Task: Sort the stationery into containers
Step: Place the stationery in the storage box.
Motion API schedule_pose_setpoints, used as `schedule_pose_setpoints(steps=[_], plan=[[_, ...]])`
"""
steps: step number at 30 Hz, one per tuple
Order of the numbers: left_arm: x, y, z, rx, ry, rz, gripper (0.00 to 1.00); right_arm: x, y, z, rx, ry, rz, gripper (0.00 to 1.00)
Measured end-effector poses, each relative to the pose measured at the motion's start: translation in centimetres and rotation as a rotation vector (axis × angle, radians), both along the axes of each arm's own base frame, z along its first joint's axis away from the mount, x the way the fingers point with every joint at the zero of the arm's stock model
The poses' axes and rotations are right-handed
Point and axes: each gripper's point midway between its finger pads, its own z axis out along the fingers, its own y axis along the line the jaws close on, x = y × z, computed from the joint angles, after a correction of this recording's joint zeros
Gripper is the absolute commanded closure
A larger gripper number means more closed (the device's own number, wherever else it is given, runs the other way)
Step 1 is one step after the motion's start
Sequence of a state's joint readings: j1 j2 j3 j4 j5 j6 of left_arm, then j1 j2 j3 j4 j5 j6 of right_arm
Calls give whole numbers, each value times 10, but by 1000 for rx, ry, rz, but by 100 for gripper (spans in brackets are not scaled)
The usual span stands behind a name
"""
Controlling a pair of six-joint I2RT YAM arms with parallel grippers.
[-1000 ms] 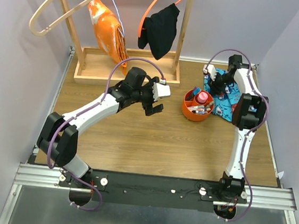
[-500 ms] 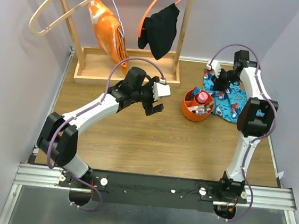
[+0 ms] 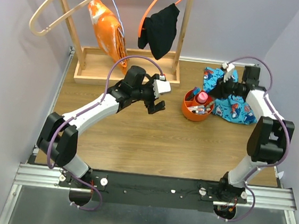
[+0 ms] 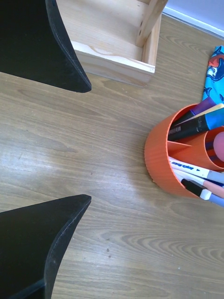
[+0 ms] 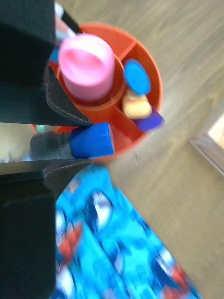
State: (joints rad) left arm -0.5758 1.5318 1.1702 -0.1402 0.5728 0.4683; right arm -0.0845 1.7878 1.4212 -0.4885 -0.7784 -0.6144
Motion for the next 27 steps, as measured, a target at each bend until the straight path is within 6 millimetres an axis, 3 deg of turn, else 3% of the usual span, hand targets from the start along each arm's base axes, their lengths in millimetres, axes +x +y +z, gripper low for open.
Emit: schedule_pose_setpoints(steps=[5,19,27], plan=[[-1,-1,1,-10,10,-2,1,-15,12,-20,200,74,-117,94],[-4,-8,-5,4,23,-22,1,10,25,19,403,4,-170,96],[5,-13,-1,11,10,-29,1,-1,27,-1,442,62,-201,93]])
